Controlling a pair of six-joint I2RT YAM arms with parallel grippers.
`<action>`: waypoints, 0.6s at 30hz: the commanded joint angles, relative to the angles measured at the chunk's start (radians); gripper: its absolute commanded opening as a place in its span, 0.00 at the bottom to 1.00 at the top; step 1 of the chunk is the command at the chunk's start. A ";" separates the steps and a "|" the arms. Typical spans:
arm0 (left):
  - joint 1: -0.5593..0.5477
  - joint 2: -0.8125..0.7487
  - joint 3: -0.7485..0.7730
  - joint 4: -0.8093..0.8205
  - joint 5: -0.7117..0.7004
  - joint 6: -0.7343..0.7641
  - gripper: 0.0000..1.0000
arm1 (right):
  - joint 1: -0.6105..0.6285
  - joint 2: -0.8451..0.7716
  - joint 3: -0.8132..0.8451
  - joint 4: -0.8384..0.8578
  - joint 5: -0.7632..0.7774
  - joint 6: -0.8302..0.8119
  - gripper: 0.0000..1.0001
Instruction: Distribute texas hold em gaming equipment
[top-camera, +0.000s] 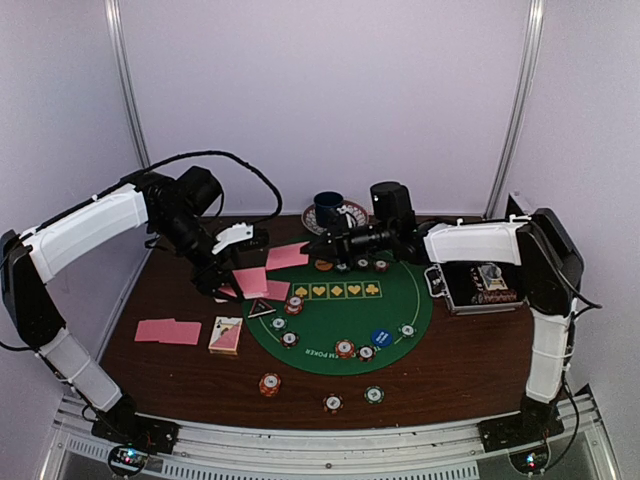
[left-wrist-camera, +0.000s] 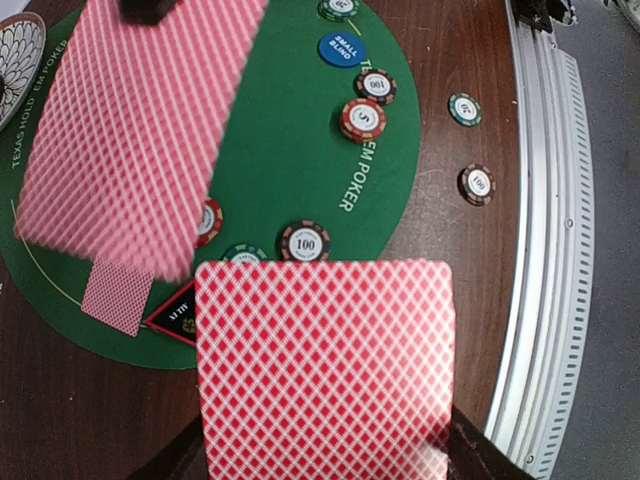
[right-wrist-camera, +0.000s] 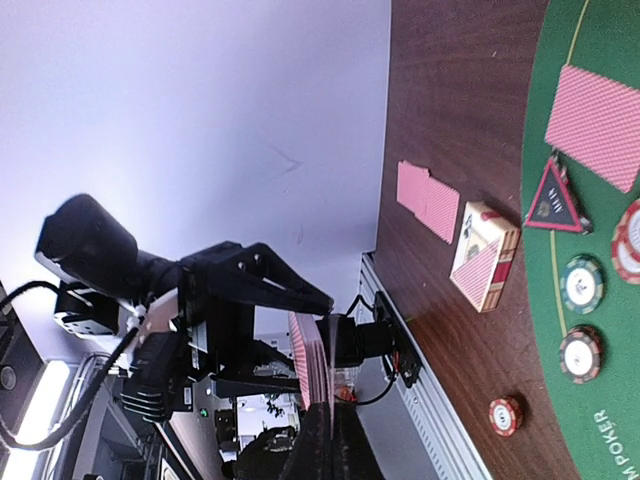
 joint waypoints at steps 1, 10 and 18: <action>0.007 -0.028 -0.011 0.002 0.013 0.013 0.00 | -0.080 -0.035 0.022 -0.080 0.004 -0.091 0.00; 0.007 -0.031 -0.009 0.000 0.020 0.013 0.00 | -0.230 0.147 0.233 -0.452 0.067 -0.399 0.00; 0.007 -0.038 -0.011 -0.008 0.020 0.014 0.00 | -0.266 0.348 0.509 -0.732 0.199 -0.594 0.00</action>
